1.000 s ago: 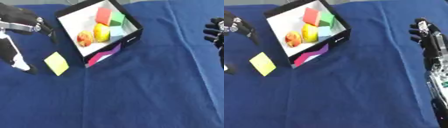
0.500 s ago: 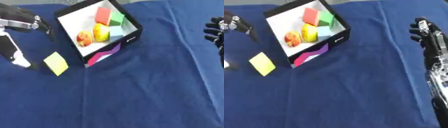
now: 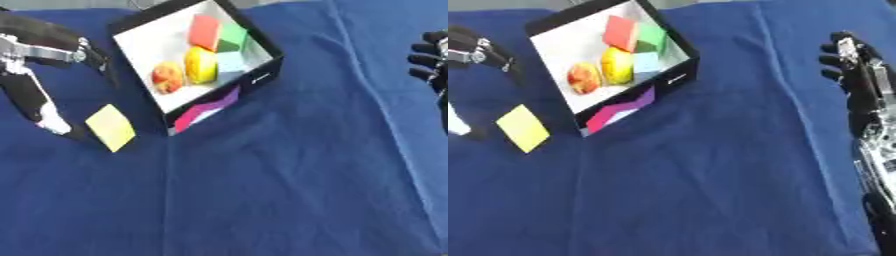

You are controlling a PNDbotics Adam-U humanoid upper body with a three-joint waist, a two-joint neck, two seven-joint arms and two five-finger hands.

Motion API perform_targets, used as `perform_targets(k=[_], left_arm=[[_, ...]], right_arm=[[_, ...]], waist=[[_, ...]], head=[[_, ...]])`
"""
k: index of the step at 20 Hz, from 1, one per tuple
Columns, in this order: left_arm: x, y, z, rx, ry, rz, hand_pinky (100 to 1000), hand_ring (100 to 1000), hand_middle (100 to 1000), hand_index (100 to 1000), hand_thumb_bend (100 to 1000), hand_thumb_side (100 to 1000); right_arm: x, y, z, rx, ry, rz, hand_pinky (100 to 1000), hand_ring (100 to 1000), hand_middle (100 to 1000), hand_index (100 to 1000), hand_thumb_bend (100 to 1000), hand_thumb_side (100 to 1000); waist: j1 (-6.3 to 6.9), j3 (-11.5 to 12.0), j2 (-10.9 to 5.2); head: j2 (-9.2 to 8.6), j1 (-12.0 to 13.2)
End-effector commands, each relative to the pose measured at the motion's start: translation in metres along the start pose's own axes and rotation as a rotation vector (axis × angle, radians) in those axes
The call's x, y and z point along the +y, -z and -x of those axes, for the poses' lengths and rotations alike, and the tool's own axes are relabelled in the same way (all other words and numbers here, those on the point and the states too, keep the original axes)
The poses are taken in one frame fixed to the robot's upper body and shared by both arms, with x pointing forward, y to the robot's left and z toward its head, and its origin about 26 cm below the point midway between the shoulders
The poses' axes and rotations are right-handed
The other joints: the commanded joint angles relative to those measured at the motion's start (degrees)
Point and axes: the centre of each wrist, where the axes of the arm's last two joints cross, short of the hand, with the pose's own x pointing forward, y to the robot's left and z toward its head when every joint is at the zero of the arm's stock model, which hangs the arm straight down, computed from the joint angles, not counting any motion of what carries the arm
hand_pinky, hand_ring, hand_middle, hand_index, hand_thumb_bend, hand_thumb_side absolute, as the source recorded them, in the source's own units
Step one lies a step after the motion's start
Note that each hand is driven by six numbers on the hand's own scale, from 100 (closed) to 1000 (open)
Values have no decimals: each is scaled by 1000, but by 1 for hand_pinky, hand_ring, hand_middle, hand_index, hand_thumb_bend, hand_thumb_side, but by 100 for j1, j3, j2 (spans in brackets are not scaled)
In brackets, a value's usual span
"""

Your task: Pick up objects on the table and place them in the box.

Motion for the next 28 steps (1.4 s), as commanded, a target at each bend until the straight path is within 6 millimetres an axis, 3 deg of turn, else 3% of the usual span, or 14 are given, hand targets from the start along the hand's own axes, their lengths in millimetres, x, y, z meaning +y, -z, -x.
perform_targets(k=[1,11,15,22,25,28], left_arm=[[3,-2,6,1,45,34,858,840,778,835,589,285],[-1,10,6,-19,94,62,875,863,812,851,666,169],[-3,16,6,-31,108,66,872,860,806,844,664,105],[-12,30,11,-49,103,62,853,842,770,823,600,100],[-14,35,12,-61,98,54,818,797,698,789,558,100],[-13,35,12,-78,93,14,744,722,600,698,552,100]], right_arm=[[-4,3,-11,-39,-8,3,841,821,753,842,100,790],[-3,4,-11,-37,-8,-3,841,820,752,840,100,792],[-2,4,-11,-39,-5,-5,841,820,752,840,100,792],[-1,4,-12,-40,-1,-5,841,820,752,840,100,792],[-1,4,-12,-41,1,-5,841,820,752,840,100,792],[-1,4,-12,-40,1,-4,841,819,752,841,100,793]], waist=[[56,-3,-134],[46,-14,-129],[38,-23,-128],[27,-37,-120],[26,-39,-123],[26,-31,-127]], head=[[5,-8],[20,-2],[16,2],[20,12],[18,12],[17,10]])
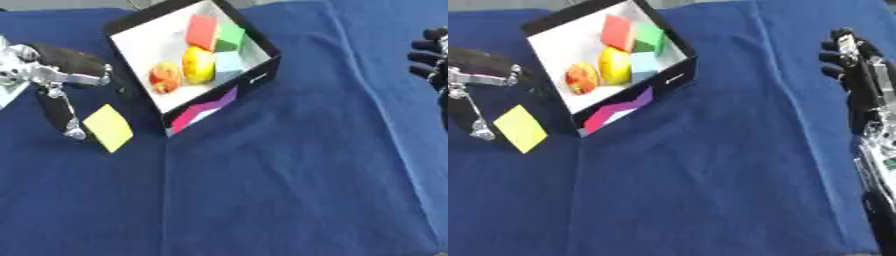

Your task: Pick up objects on the table and place them in the box.

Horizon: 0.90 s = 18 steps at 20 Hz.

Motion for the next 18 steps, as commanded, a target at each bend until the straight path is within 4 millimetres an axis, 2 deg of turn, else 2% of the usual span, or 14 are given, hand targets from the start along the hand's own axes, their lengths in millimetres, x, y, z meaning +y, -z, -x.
perform_targets(k=[1,3,5,8,10,15,18], left_arm=[[13,-9,2,-44,73,-1,680,648,548,644,564,100],[18,-13,1,-52,77,-79,584,551,487,573,652,100],[21,-16,-1,-53,87,-153,519,507,451,532,673,100],[24,-23,-3,-43,94,-218,505,495,442,521,684,100],[29,-31,-5,-35,96,-248,487,487,434,514,660,100],[67,-60,-17,-6,77,-365,481,486,440,515,687,100],[96,-63,-19,10,43,-445,492,491,462,523,692,100]], right_arm=[[-2,3,-10,-34,-2,0,841,819,752,841,100,793],[-3,3,-10,-33,-3,1,841,819,752,841,100,793],[-3,3,-10,-33,-4,1,841,819,752,841,100,794],[-3,3,-10,-34,-4,2,841,819,752,841,100,794],[-4,3,-10,-35,-6,3,840,819,752,841,100,794],[-5,2,-9,-33,-11,2,840,819,752,841,100,793],[-5,2,-8,-27,-13,2,840,819,752,841,100,795]], waist=[[26,9,-129],[28,15,-133],[31,20,-135],[39,21,-137],[46,26,-137],[60,50,-157],[58,70,-188]], head=[[18,6],[30,6],[35,8],[41,1],[46,0],[54,11],[69,47]])
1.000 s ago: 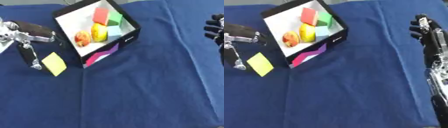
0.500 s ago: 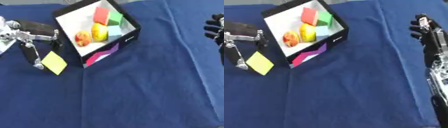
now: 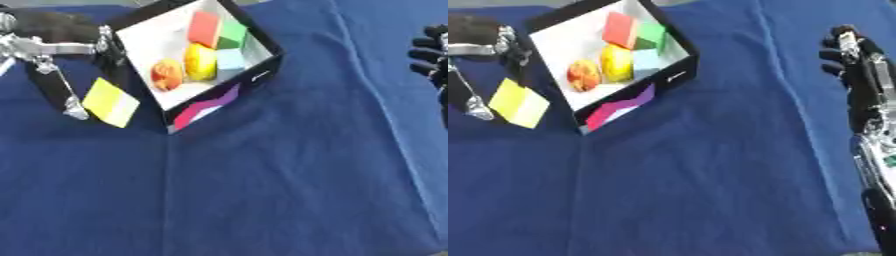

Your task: Pick up objects on the table and place them in the box.

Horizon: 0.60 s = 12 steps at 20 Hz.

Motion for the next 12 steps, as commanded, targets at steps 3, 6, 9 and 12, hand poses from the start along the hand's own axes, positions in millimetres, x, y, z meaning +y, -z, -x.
perform_targets(k=[3,6,9,12], left_arm=[[42,20,5,53,-36,-118,497,492,467,527,683,100],[43,56,11,77,-79,-153,493,486,464,525,651,100],[32,85,16,118,-109,-176,502,489,467,528,632,100],[15,105,20,183,-128,-184,517,494,469,534,613,100]], right_arm=[[-4,1,-7,-23,-11,-3,841,819,752,841,100,795],[-2,2,-7,-24,-2,-9,841,819,752,841,100,793],[1,2,-8,-26,7,-16,841,819,752,841,100,794],[3,3,-10,-30,16,-26,841,819,752,841,100,792]], waist=[[47,6,-215],[27,-26,-229],[15,-66,-233],[7,-117,-230]], head=[[25,83],[3,142],[1,185],[-4,226]])
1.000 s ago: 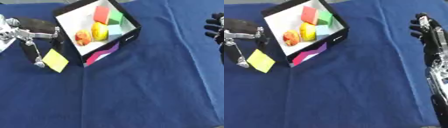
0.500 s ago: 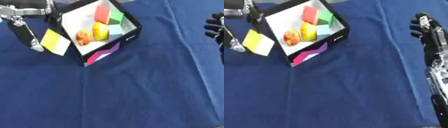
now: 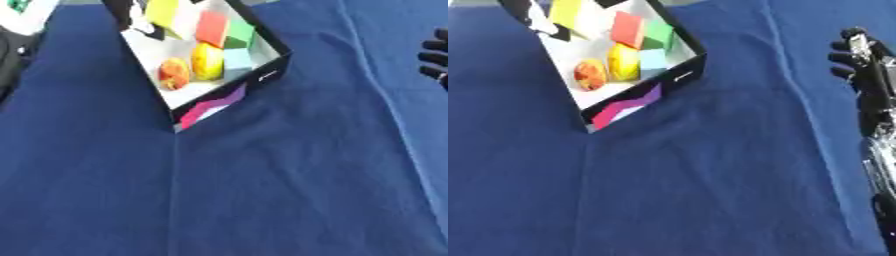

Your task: Pick up objects on the table and place them in the box.

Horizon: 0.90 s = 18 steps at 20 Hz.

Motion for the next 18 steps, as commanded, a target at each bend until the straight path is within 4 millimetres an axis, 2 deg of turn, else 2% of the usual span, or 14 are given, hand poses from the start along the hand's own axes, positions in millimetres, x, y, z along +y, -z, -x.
perform_targets(k=[1,3,5,6,8,9,10,13,14,15,16,17,18], left_arm=[[-5,14,3,68,13,-42,520,495,469,536,615,100],[-15,20,4,96,25,-45,542,510,482,553,611,100],[-21,23,4,112,31,-46,635,590,552,649,589,100],[-24,24,4,116,33,-43,719,684,628,740,585,100],[-24,24,5,117,44,-47,830,789,739,849,552,100],[-23,24,5,121,51,-55,853,809,758,865,556,100],[-22,23,6,126,59,-69,880,828,777,890,576,209],[-18,18,8,130,66,-117,874,823,777,898,547,281],[-16,16,9,127,65,-131,873,821,785,904,531,338],[-13,14,10,124,62,-146,873,821,785,904,531,338],[-4,9,12,120,58,-186,860,807,796,904,522,425],[4,4,13,115,50,-227,853,801,792,901,518,441],[10,-1,14,110,40,-260,843,788,783,889,467,474]], right_arm=[[0,4,-10,-36,6,-15,841,819,752,841,100,792],[2,4,-11,-39,11,-19,841,819,752,841,100,791],[2,4,-11,-39,13,-21,841,819,752,841,100,791],[2,5,-11,-40,15,-22,841,819,752,840,100,790],[3,5,-12,-42,17,-23,840,818,752,840,100,789],[3,5,-12,-41,17,-23,840,818,752,840,100,789],[2,5,-12,-41,17,-23,840,818,751,840,100,790],[2,4,-11,-40,15,-23,840,818,751,840,100,788],[2,4,-11,-39,14,-22,841,818,751,840,100,788],[1,4,-11,-39,13,-20,841,818,751,840,100,788],[0,4,-10,-35,10,-17,840,817,750,840,100,789],[-1,3,-10,-33,7,-13,840,817,750,840,100,789],[-1,3,-9,-32,5,-11,840,817,750,840,100,789]], waist=[[6,-36,-227],[6,-58,-225],[5,-63,-226],[3,-64,-228],[-3,-60,-235],[-5,-55,-239],[-5,-47,-244],[2,-29,-259],[4,-22,-263],[6,-16,-266],[4,8,-273],[3,26,-278],[2,41,-283]], head=[[-11,56],[-16,74],[-10,75],[-7,75],[-5,74],[-9,73],[-13,68],[21,46],[31,32],[38,19],[46,-15],[53,-38],[59,-55]])
